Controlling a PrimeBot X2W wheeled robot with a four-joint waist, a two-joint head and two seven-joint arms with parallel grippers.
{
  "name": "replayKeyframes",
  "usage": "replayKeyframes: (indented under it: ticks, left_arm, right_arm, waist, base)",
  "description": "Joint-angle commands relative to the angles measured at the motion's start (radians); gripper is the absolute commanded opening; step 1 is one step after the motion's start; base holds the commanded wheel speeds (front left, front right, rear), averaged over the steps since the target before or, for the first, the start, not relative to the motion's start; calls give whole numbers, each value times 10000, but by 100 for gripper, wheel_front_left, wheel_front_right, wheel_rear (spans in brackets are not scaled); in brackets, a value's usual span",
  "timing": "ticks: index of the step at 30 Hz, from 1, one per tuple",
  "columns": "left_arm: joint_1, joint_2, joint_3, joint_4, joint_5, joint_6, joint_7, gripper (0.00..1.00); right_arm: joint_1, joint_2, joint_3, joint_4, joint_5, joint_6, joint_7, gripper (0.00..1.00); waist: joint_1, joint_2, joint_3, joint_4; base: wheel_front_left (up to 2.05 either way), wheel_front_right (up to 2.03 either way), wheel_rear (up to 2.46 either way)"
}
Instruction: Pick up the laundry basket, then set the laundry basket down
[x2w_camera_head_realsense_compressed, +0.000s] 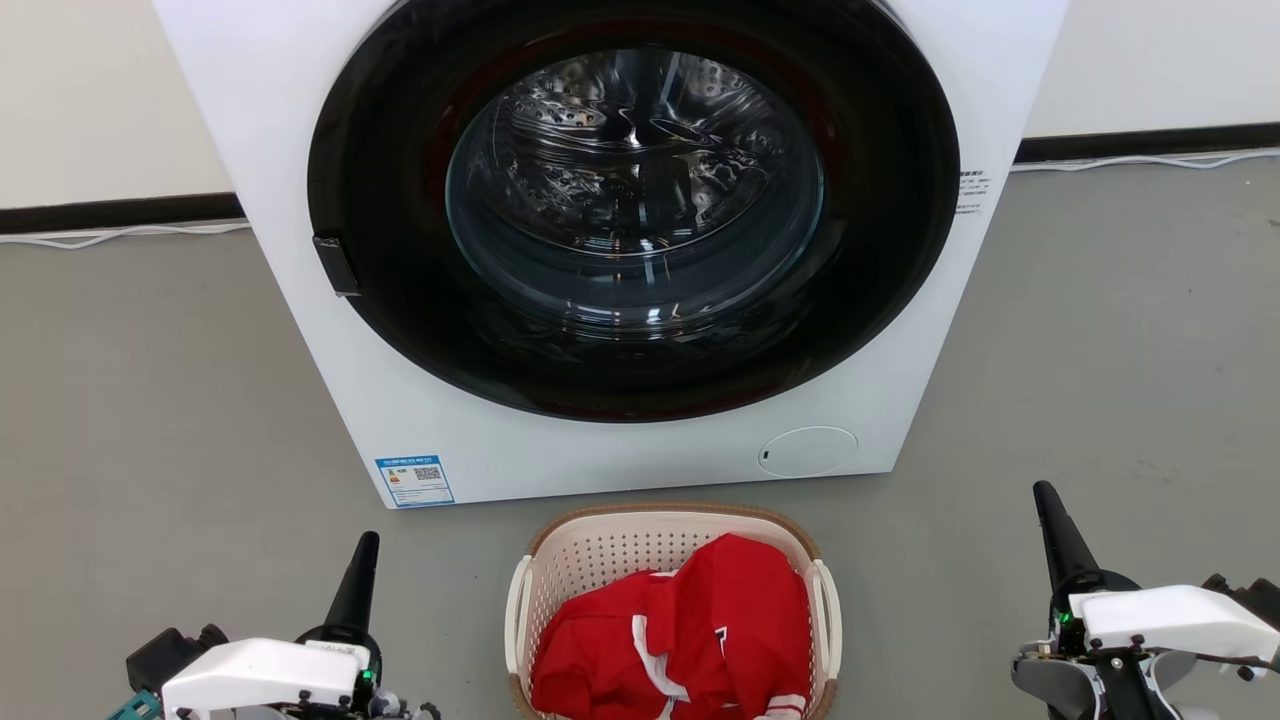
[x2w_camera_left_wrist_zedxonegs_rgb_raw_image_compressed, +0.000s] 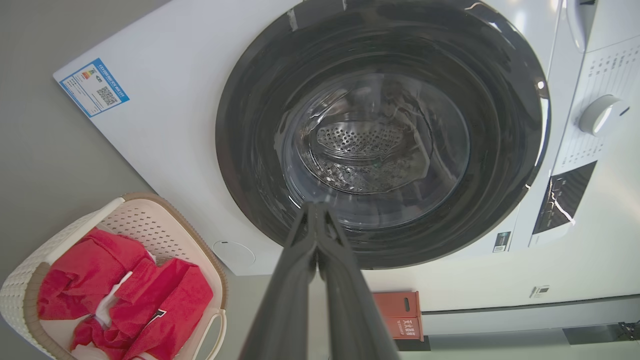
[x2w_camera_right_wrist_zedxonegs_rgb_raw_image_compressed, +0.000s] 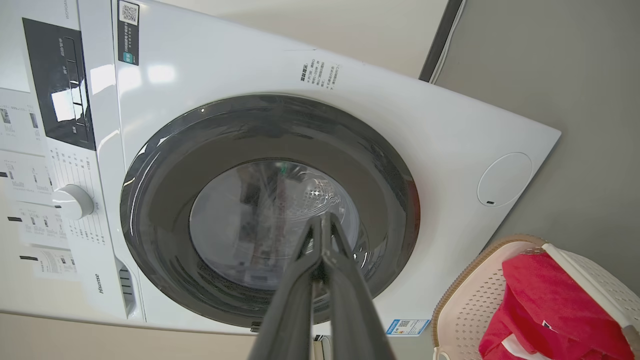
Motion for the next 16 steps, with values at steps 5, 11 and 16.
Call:
replayKeyframes:
  ticks: [5,11,16]
  left_arm:
    - [-515,118,393,-340,-725,-168,196,0]
    - [-531,124,497,-380,-1307,-209,373,0]
    - [-545,130,584,-413,-1792,-244,520,0]
  right_arm:
    - [-160,38,-21,-371,651,60,282,0]
    - [-149,104,-129,-415,1180,63,456,0]
    - [-140,159,-219,-451,1622,66,601,0]
  waist:
    - [0,0,-5,31]
    - [0,0,-10,61]
    - [0,0,-14,86]
  base:
    - [0,0,0]
    - [0,0,0]
    - [0,0,0]
